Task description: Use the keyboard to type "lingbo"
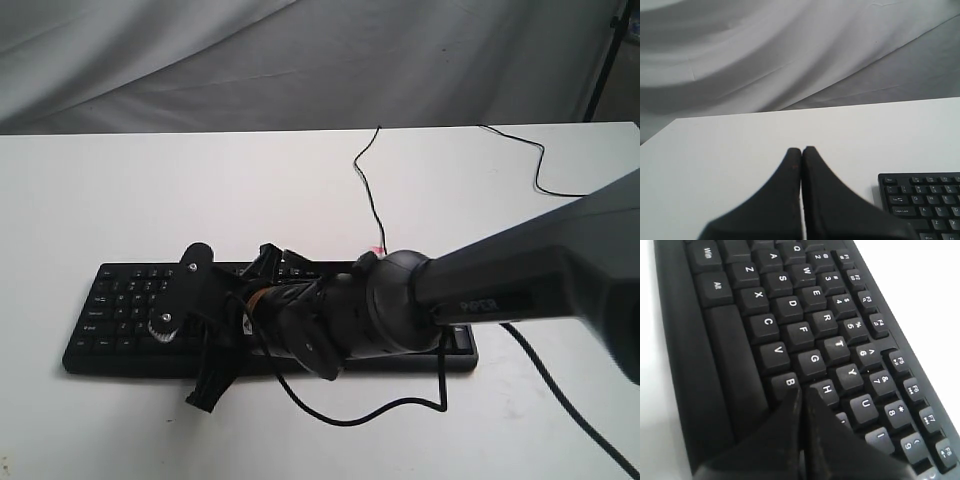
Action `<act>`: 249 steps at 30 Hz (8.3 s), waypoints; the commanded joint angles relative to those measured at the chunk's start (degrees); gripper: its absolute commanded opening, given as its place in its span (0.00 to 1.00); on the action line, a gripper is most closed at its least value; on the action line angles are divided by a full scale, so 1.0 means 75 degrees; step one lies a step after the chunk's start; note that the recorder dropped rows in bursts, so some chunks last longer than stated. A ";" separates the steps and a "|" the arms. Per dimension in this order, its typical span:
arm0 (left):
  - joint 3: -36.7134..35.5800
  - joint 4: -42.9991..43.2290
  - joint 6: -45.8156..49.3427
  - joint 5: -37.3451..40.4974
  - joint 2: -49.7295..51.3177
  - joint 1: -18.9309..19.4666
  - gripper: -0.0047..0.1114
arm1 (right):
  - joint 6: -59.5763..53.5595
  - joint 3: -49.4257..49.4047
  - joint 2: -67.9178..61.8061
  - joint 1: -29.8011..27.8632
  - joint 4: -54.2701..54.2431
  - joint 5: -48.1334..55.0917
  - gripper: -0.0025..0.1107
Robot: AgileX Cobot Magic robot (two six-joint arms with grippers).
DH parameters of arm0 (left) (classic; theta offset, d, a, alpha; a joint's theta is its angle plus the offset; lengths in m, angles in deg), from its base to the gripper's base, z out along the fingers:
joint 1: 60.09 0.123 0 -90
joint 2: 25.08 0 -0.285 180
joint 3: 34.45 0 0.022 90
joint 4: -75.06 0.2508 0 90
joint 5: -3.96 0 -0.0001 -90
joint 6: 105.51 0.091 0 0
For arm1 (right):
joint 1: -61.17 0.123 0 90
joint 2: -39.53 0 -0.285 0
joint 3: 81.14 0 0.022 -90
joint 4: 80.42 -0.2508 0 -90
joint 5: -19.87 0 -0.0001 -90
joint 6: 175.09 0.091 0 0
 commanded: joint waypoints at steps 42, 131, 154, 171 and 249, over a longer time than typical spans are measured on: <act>-0.0039 -0.0004 -0.0021 -0.0033 0.0024 -0.0029 0.05 | -0.0021 0.1580 -0.0160 0.0027 0.0234 0.1386 0.02; -0.0039 -0.0004 -0.0021 -0.0033 0.0024 -0.0029 0.05 | 0.0035 0.0869 0.0076 0.0189 0.0143 0.0999 0.02; -0.0039 -0.0004 -0.0021 -0.0033 0.0024 -0.0029 0.05 | 0.0052 0.0869 -0.0159 0.0107 0.0121 0.0970 0.02; -0.0039 -0.0004 -0.0021 -0.0033 0.0024 -0.0029 0.05 | 0.0036 0.0869 0.0182 0.0100 0.0145 0.1010 0.02; -0.0039 -0.0004 -0.0021 -0.0033 0.0024 -0.0029 0.05 | 0.0235 -0.0192 0.0336 -0.0895 0.0094 0.0021 0.02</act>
